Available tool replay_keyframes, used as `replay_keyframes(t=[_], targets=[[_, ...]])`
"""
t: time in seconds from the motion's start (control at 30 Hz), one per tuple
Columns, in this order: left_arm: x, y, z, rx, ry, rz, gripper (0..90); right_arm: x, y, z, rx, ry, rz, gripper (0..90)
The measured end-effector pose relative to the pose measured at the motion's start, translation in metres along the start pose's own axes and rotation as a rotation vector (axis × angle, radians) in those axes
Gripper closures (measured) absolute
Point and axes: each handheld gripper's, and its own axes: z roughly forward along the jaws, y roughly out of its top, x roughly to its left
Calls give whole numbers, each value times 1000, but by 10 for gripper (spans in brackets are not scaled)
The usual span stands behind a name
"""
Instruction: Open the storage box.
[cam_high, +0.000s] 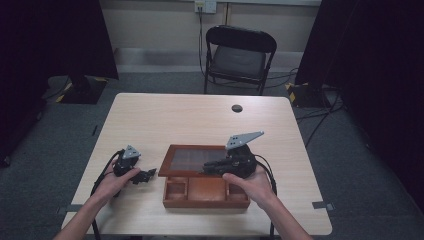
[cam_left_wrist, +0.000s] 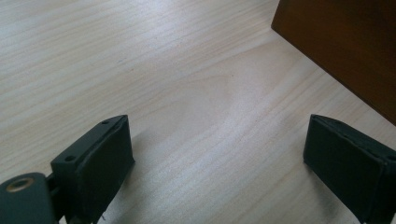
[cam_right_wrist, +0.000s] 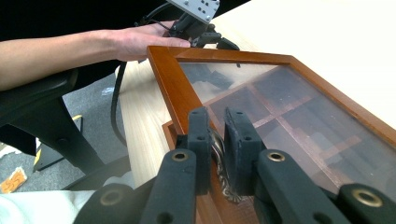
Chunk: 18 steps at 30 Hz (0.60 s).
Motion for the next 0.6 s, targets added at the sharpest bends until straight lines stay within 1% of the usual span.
replay_keyframes(t=[0.6], targets=[[0, 0, 0, 0, 0, -1, 74, -2, 5, -3, -19, -9, 1, 817]])
